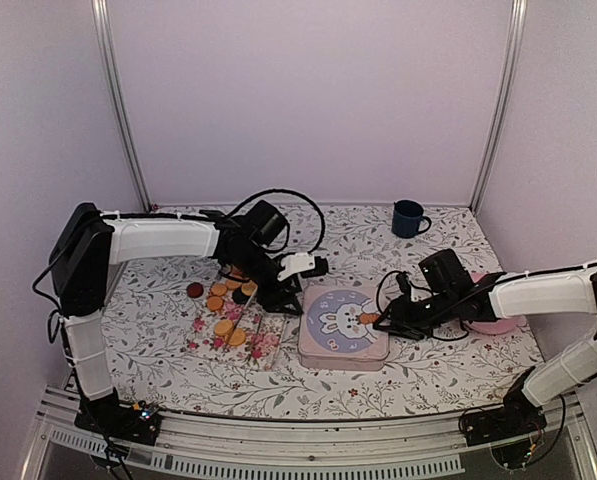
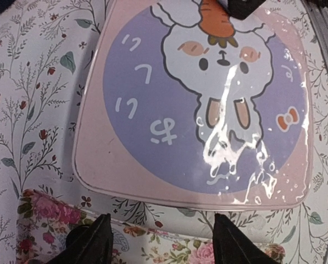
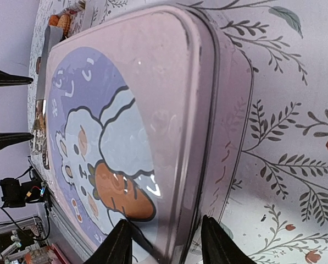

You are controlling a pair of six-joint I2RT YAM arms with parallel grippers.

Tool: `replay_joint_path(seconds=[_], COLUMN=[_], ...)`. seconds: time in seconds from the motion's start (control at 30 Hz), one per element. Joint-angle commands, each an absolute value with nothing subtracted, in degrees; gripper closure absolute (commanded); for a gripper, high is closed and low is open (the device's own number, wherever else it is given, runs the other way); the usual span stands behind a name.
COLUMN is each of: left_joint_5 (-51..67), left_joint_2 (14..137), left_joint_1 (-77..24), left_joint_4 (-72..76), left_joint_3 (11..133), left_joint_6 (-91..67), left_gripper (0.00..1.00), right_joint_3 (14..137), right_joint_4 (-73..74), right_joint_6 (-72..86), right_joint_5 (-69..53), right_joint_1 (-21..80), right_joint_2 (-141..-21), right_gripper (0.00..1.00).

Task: Pack the cookies
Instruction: Press the box lid onto the packing box.

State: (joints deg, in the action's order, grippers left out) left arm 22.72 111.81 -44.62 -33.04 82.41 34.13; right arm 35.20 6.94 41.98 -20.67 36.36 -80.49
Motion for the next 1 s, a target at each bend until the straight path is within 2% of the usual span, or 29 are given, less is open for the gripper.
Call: replay_joint_path(seconds=[0.0, 0.13, 0.33, 0.43, 0.6, 0.77, 0.87, 0.97], left_joint_5=[24.2, 24.7, 24.9, 24.8, 25.7, 29.9, 32.6, 33.9], left_joint_2=[109.7, 110.6, 112.1, 114.7, 114.7, 110.7, 107.1, 103.8], left_joint_1=[-42.9, -43.0, -43.2, -43.2, -42.0, -36.7, -31.5, -25.6], left_joint_4=[-34.0, -32.9, -32.9, -33.5, -35.8, -39.1, -39.8, -40.1], left_joint_3=[80.4, 80.1, 82.8, 84.5, 85.5, 85.3, 83.5, 81.5], left_joint_6=[33.7, 33.3, 33.0, 32.7, 32.3, 31.0, 30.3, 30.3], left_gripper=[0.37, 0.37, 0.37, 0.37, 0.36, 0.26, 0.09, 0.01], right_joint_3=[35.2, 37.5, 45.1, 48.3, 50.7, 49.6, 50.0, 51.9], right_joint_4=[15.0, 16.5, 19.4, 19.7, 19.2, 18.0, 17.8, 18.1], right_joint_6=[39.7, 39.1, 37.3, 35.3, 32.6, 31.3, 31.2, 31.3], right_joint_5=[-13.9, -13.9, -11.2, -11.1, -10.3, -8.6, -8.5, -9.2], right_joint_1=[36.4, 36.3, 35.8, 35.1, 34.4, 33.1, 33.1, 33.1], right_joint_2=[-83.1, -82.5, -80.9, -84.6, -92.0, -96.2, -95.3, -92.7], right_gripper=[0.57, 0.58, 0.44, 0.44, 0.52, 0.56, 0.55, 0.51])
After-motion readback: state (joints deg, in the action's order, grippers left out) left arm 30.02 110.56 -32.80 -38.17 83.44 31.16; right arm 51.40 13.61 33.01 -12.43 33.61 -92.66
